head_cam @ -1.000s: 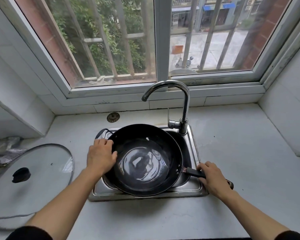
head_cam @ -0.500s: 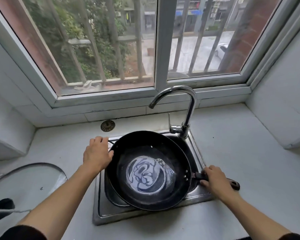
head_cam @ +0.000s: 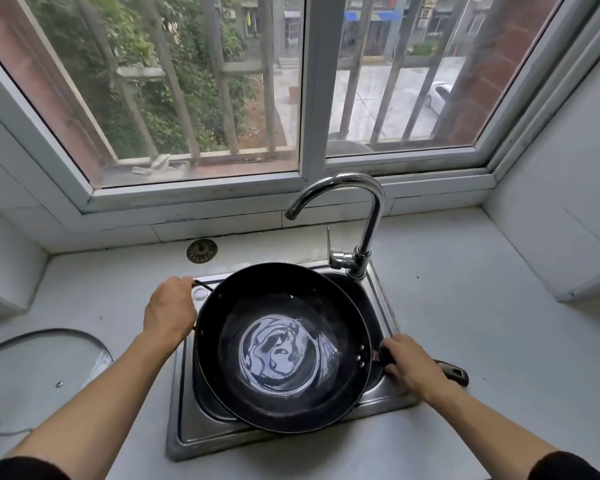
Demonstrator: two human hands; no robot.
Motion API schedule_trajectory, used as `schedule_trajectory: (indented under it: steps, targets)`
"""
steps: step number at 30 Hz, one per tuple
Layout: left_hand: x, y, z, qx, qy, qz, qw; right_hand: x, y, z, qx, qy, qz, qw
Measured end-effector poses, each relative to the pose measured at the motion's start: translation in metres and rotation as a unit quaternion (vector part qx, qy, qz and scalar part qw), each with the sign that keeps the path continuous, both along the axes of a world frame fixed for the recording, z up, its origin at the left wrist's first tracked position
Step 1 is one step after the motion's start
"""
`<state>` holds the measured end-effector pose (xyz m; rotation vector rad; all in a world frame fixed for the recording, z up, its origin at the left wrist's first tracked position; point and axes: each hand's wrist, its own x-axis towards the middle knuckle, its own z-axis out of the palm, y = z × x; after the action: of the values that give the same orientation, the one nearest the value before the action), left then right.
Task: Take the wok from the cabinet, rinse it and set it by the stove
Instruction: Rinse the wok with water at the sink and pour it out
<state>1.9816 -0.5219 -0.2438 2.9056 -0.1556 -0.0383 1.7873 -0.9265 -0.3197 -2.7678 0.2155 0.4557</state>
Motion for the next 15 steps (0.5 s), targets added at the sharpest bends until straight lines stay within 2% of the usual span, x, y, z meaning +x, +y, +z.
schedule_trajectory:
  steps: [15]
  targets:
    - [-0.025,0.003,-0.007,-0.008,-0.01,0.022,1.0,0.025,-0.022,0.016,-0.007,-0.015,0.016,1.0]
